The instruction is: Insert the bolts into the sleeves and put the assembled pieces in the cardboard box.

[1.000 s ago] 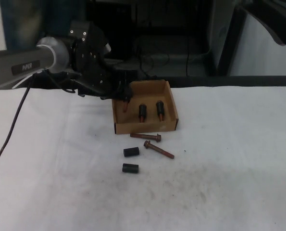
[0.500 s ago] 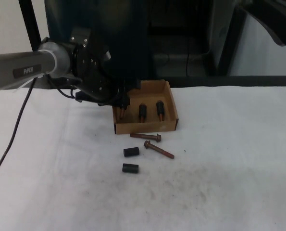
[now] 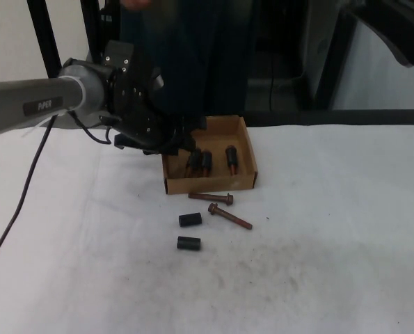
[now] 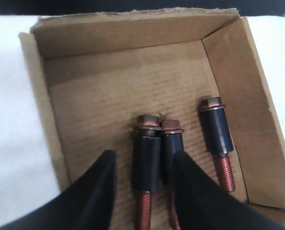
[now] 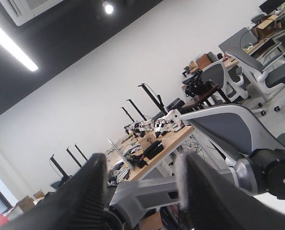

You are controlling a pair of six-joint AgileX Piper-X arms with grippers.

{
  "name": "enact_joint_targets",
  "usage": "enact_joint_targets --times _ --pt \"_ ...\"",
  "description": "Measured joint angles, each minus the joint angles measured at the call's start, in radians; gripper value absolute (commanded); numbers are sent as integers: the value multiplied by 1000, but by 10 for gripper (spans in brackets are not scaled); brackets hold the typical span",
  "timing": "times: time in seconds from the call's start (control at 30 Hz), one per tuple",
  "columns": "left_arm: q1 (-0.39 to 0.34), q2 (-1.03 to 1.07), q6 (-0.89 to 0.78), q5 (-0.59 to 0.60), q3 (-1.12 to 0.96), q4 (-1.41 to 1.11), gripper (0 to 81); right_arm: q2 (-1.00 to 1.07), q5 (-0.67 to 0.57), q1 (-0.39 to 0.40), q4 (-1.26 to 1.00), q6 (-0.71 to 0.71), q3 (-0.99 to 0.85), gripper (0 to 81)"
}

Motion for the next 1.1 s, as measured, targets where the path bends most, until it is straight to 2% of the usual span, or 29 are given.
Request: enact_joint_targets --times 0.3,0.53,0.67,0.83,1.1 --pt "-2 -13 9 60 0 31 387 0 -13 0 0 8 0 467" --pt "0 -113 66 85 0 74 387 0 -50 0 0 35 0 467" --pt "0 -213 142 94 0 116 387 0 -68 0 0 38 0 466" --pt "-5 -296 249 50 0 200 387 0 -112 0 18 39 -2 418" --pt "-39 -428 405 3 0 415 387 0 -240 -3 131 38 -1 416"
